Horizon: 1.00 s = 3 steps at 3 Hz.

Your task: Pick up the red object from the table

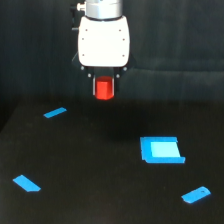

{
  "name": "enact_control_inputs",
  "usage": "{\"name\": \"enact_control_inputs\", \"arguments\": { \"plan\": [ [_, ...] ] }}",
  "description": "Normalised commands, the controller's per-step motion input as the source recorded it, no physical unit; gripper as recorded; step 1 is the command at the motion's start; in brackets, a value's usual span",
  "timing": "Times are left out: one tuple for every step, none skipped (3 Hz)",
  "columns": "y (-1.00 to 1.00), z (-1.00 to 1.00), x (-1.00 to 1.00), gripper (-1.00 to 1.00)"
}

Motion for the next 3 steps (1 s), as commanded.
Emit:
{"name": "enact_control_inputs", "arguments": {
  "plan": [
    [0.04,0.42,0.06,-1.0],
    [0.13,0.45,0.12,-0.9],
    [0.11,0.17,0.01,-1.0]
  ]
}}
